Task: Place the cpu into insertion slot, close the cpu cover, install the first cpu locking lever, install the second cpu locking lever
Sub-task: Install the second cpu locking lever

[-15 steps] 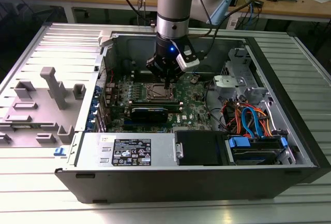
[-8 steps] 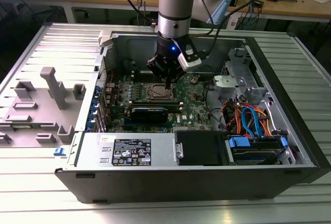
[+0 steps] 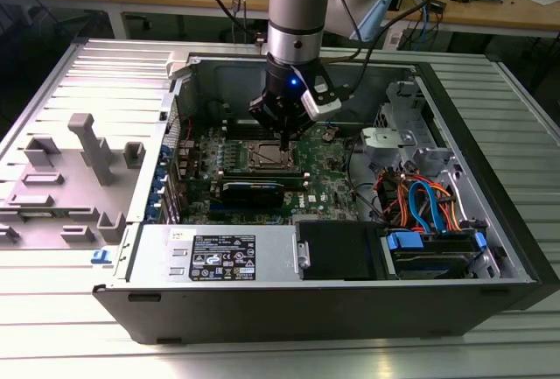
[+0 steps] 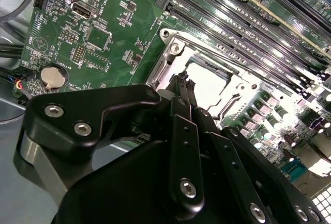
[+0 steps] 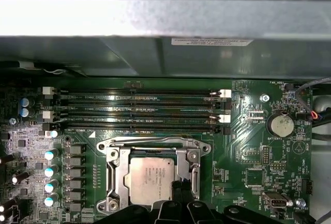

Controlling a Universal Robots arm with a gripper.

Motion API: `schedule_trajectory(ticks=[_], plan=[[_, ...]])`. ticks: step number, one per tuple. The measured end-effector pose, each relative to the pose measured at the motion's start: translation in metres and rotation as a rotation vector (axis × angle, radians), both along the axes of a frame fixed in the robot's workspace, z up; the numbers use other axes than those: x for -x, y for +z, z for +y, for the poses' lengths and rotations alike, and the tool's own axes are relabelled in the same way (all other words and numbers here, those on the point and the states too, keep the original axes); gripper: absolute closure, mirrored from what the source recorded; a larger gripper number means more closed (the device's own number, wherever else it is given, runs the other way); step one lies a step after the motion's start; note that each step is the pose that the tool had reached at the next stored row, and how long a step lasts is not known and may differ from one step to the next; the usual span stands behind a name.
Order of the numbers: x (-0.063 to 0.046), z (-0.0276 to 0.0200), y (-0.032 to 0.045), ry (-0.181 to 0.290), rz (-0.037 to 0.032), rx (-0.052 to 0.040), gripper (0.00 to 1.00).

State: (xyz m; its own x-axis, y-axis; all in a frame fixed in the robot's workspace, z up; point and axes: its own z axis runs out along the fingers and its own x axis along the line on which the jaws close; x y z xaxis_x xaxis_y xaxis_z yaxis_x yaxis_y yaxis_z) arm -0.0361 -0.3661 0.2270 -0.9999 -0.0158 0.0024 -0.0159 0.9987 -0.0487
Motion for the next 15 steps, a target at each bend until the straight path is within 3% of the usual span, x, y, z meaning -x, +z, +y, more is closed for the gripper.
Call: schedule_trajectory(ticks=[7, 13, 15], plan=[[0.0000, -0.0007, 0.0059, 0.000, -0.0002, 0.0012, 0.89], [0.0002, -0.0060, 0.0061, 0.017, 0.0000, 0.0015, 0.89], [0.0004, -0.0098, 0.0061, 0.024, -0.0001, 0.0014, 0.89]])
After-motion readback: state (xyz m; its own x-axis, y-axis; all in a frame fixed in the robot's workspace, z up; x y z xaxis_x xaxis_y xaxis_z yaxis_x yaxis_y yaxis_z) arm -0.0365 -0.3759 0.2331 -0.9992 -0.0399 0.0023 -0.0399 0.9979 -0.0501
